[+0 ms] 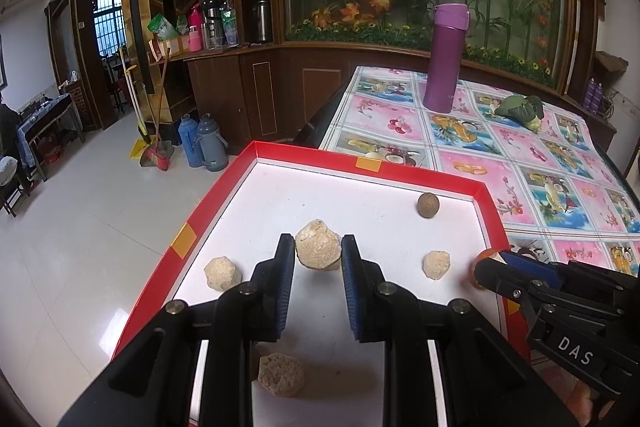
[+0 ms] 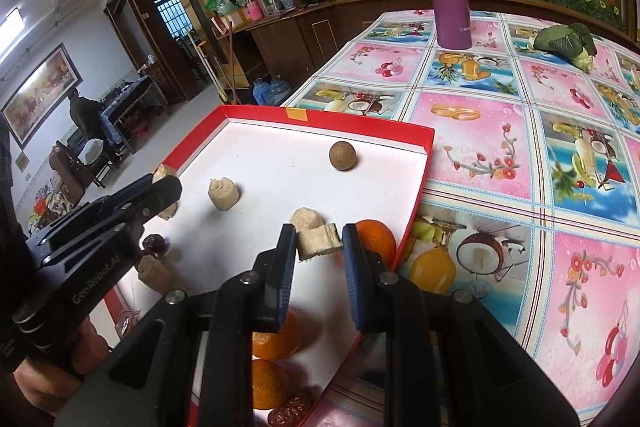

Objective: Organize fruits
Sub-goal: 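Carry the cube and lumpy ball into the white tray and open both tools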

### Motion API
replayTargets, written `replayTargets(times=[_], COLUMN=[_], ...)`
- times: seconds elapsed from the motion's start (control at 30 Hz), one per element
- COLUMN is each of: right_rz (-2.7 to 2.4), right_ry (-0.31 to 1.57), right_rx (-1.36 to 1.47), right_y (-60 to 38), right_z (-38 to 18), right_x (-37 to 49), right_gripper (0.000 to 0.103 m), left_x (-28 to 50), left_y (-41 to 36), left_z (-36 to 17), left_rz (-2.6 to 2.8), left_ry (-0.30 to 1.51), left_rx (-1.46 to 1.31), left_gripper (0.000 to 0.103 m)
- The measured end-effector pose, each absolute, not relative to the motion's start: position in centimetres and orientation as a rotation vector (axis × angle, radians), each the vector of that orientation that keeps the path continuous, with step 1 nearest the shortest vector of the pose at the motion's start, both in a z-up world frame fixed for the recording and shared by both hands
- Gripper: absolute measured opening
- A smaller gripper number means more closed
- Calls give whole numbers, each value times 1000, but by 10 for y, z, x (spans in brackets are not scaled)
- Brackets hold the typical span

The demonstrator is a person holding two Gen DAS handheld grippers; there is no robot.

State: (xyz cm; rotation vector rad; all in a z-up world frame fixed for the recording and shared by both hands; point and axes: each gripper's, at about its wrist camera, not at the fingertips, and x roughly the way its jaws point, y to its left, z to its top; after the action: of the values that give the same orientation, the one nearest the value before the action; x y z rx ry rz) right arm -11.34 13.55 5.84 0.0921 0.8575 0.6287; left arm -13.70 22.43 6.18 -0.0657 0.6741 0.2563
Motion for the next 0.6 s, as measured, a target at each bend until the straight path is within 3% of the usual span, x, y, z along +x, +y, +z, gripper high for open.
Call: replayTargets(times=[0.6], right_rz=[715], right_ry=[859], right_rx=[75], right_y=[153], right_z=[64], right_x=[-131], right_gripper=[26], left_x=[-138], left_y=[228], left_z=[58], left_rz=[278], left_ry=[683], left_rx=[-63], left_gripper=[22])
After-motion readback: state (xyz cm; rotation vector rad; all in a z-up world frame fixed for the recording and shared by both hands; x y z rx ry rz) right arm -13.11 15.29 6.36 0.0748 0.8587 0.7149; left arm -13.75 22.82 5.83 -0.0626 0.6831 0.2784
